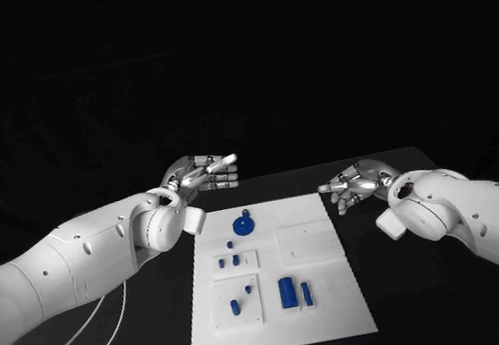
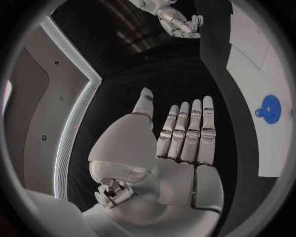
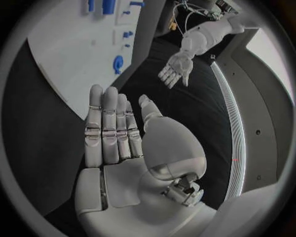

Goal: Assemble the parts on the task board

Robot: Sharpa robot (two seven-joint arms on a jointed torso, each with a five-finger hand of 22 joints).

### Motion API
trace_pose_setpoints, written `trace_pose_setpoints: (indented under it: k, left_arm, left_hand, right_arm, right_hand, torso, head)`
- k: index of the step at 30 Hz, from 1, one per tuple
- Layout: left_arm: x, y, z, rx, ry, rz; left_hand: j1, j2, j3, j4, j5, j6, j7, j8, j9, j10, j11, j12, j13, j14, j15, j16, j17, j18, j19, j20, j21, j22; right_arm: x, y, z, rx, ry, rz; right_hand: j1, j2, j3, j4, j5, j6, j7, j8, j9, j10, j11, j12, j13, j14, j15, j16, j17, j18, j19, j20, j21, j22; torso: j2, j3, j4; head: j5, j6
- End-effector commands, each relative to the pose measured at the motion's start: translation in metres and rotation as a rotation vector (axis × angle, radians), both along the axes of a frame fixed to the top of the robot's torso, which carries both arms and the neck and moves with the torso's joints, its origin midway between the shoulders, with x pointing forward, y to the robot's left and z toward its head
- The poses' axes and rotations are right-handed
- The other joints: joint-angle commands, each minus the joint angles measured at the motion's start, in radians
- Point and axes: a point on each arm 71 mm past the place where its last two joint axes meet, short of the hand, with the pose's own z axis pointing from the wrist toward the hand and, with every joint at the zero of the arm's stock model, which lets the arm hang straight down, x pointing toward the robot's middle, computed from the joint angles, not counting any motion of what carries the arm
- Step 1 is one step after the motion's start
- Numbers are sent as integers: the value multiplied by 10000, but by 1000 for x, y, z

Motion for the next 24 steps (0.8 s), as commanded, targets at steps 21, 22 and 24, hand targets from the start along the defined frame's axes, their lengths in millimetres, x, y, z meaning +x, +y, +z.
trace_pose_setpoints:
  k: [21,22,24]
  left_arm:
    - [20,18,-8,-267,-160,1346]
    - [19,17,-9,-275,-166,1370]
    - [15,14,-10,-303,-188,1454]
  left_hand:
    - [-4388,-411,1351,-32,-531,-9883,-1313,-660,-632,-10572,-1316,-674,-585,-10323,-1499,-649,-674,-851,-10202,-1482,-788,-773]
    - [-4695,-411,1351,-32,-531,-9883,-1313,-660,-632,-10572,-1316,-674,-585,-10323,-1499,-649,-674,-851,-10202,-1482,-788,-773]
    - [-5399,-411,1351,-32,-531,-9883,-1313,-660,-632,-10572,-1316,-674,-585,-10323,-1499,-649,-674,-851,-10202,-1482,-788,-773]
  right_arm:
    - [40,-26,-6,3596,-1333,-1834]
    - [39,-25,-5,3617,-1372,-1842]
    - [38,-22,-2,3690,-1507,-1871]
  right_hand:
    - [-4622,-995,439,1162,-2654,-10928,-1079,-646,-725,-11408,-362,-4022,-5584,-5147,-62,-4139,-6233,-526,-12293,159,-652,-8634]
    - [-4928,-995,439,1162,-2654,-10928,-1079,-646,-725,-11408,-362,-4022,-5584,-12265,-62,-4139,-6233,-526,-12293,159,-652,-8634]
    - [-12536,-995,439,1162,-2654,-10928,-1079,-646,-725,-11408,-362,-4022,-5584,-12265,-62,-4139,-6233,-526,-12293,159,-652,-8634]
  torso:
    - [-609,-4,-43]
    - [-600,-5,-8]
    - [-566,-9,122]
  head:
    - [114,755]
    - [83,752]
    - [-33,743]
